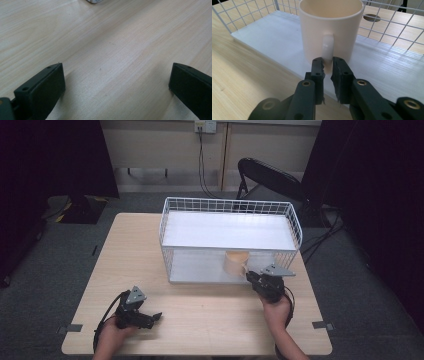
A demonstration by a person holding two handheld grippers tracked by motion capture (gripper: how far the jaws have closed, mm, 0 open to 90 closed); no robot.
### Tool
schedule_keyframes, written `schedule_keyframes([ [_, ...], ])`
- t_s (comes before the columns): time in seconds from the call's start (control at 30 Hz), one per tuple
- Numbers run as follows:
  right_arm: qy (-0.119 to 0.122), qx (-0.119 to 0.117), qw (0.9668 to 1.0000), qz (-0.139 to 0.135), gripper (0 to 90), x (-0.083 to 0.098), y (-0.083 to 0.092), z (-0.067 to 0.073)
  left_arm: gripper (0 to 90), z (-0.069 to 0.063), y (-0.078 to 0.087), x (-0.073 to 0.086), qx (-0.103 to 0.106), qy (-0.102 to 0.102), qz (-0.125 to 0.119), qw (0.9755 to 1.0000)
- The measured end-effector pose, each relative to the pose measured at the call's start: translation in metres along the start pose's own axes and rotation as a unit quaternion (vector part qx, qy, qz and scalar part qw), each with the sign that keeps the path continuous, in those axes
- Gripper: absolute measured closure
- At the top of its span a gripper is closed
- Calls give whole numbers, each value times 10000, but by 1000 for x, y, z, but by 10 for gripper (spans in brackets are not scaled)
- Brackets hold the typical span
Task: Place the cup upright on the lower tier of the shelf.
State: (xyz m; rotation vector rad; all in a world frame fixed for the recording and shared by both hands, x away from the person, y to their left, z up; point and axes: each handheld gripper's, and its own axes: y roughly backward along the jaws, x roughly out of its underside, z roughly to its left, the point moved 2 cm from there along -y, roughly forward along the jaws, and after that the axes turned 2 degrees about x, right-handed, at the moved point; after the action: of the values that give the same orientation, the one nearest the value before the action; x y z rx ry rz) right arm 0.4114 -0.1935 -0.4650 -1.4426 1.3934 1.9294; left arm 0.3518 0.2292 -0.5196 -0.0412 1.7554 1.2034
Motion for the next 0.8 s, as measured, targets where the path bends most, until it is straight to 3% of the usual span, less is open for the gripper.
schedule_keyframes([
  [0.1,-7,-8,10000,-7,793,-1,-2,1,0,0,0,0,1,-1,1,10000],
  [0.47,-143,-99,9998,23,418,-1,0,-1,0,0,0,0,-2,2,0,10000],
  [0.57,-157,-108,9998,-27,362,-1,1,-2,0,0,0,0,-3,5,-1,10000],
  [0.6,-150,-114,9998,-37,299,-2,2,-3,0,0,0,0,-4,9,3,10000],
  [0.8,-155,-120,9998,5,219,-1,5,-3,0,0,0,0,0,14,6,10000],
])
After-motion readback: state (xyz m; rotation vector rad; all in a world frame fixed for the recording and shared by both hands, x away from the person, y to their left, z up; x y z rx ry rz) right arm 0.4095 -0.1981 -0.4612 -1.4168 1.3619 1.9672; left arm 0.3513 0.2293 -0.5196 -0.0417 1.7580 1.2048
